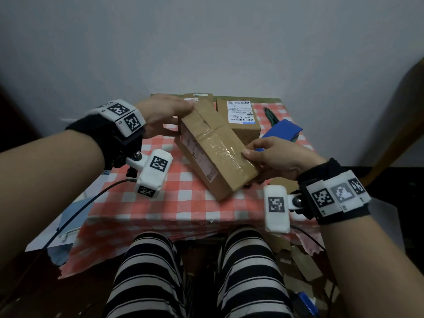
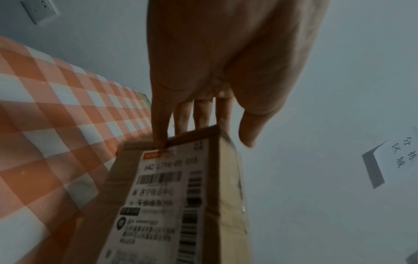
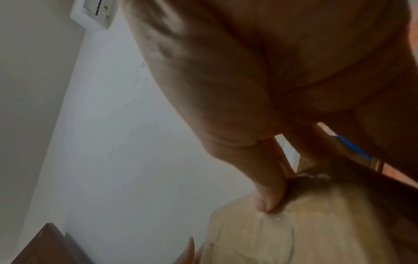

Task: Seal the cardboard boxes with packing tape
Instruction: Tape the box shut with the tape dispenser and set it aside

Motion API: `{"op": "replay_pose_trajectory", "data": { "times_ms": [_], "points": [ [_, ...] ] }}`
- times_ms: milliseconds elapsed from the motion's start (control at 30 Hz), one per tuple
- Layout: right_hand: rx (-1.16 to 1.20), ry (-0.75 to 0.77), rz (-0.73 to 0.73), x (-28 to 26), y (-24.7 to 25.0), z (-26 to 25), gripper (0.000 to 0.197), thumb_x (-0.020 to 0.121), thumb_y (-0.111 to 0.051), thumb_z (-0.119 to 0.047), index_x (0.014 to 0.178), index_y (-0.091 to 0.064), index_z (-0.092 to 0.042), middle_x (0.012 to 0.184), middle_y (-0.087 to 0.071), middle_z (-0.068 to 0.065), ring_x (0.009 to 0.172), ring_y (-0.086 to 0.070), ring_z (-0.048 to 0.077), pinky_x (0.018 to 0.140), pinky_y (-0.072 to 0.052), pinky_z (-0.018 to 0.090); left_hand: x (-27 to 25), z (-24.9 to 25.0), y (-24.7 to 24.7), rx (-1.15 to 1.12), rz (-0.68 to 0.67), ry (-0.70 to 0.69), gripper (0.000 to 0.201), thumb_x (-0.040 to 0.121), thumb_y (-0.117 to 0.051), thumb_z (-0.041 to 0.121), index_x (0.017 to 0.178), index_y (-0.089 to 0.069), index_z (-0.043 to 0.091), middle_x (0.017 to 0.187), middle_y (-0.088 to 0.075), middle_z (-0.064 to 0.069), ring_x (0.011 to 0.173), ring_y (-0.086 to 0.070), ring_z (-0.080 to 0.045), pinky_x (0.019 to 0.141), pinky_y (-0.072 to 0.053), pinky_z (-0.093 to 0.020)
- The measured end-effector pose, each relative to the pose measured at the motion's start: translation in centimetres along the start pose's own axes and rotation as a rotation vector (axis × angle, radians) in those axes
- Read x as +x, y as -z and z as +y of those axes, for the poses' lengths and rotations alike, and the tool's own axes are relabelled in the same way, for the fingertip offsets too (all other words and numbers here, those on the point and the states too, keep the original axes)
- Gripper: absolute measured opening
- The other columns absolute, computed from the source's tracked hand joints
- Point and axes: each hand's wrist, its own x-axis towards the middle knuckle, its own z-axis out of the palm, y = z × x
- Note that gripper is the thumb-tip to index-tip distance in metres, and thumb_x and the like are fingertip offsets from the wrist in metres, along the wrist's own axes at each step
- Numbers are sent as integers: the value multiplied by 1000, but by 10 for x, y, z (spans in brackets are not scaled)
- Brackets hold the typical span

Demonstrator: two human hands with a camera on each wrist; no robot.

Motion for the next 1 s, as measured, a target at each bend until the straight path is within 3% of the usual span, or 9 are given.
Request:
{"op": "replay_pose_trajectory", "data": {
  "times_ms": [133,200,267,300,400,533,667,833,1000],
  "points": [
    [47,26,23,4,-2,2,17,100,-53,-17,84,-56,-12,82,-56,11,65,-55,26,63,-54,41,-1,2,1,95,-31,151,50,86,-52,64,114,-59,24,125,-53,-7,120,-45,-26,102,-36,-45],
    [92,38,3,6,-2,4,19,101,-49,-14,83,-55,-12,81,-55,10,65,-53,26,63,-51,40,-5,7,-1,81,-87,227,59,84,-40,75,100,-61,22,122,-52,-13,117,-49,-32,93,-44,-53],
    [147,54,-18,8,-2,5,19,102,-47,-10,85,-55,-12,81,-57,8,66,-54,22,65,-52,39,-11,12,-2,-19,-93,240,53,90,-33,70,84,-53,21,91,-55,-8,85,-56,-27,53,-55,-39],
    [173,61,-19,9,-3,6,18,102,-47,-8,87,-56,-12,82,-59,7,68,-56,21,71,-54,42,-11,13,-2,-49,-76,224,46,93,-36,64,87,-52,21,84,-53,-7,76,-56,-25,48,-54,-35],
    [157,62,12,12,-8,8,11,99,-52,-4,95,-59,-12,87,-61,3,69,-56,18,74,-54,43,-8,10,1,-69,5,103,18,92,-58,37,97,-57,20,83,-57,0,73,-57,-17,68,-51,-32],
    [113,67,-12,15,-16,6,24,95,-60,-8,117,-61,-17,99,-65,-3,88,-57,20,84,-53,47,-3,10,-1,-153,61,-81,22,83,-69,2,103,-62,10,93,-66,-5,80,-64,-18,81,-55,-32],
    [250,168,-87,9,-12,0,44,88,-66,0,126,-56,-19,112,-67,1,103,-64,20,85,-51,48,-6,13,-4,-102,41,-136,22,77,-75,1,95,-67,11,92,-69,-5,84,-66,-17,91,-51,-31],
    [416,198,-210,-1,-1,-10,68,78,-71,-33,141,-45,-30,130,-58,6,106,-63,27,75,-55,56,-17,22,-13,-62,-82,-195,21,77,-73,-2,92,-68,12,84,-68,4,81,-66,-5,84,-55,-21],
    [400,208,-262,-8,7,-16,65,79,-72,-10,137,-46,-19,111,-64,10,86,-70,27,70,-56,53,-23,30,-16,-2,-186,-153,22,74,-72,-5,85,-71,14,72,-71,9,74,-68,-2,77,-54,-20]
  ]
}}
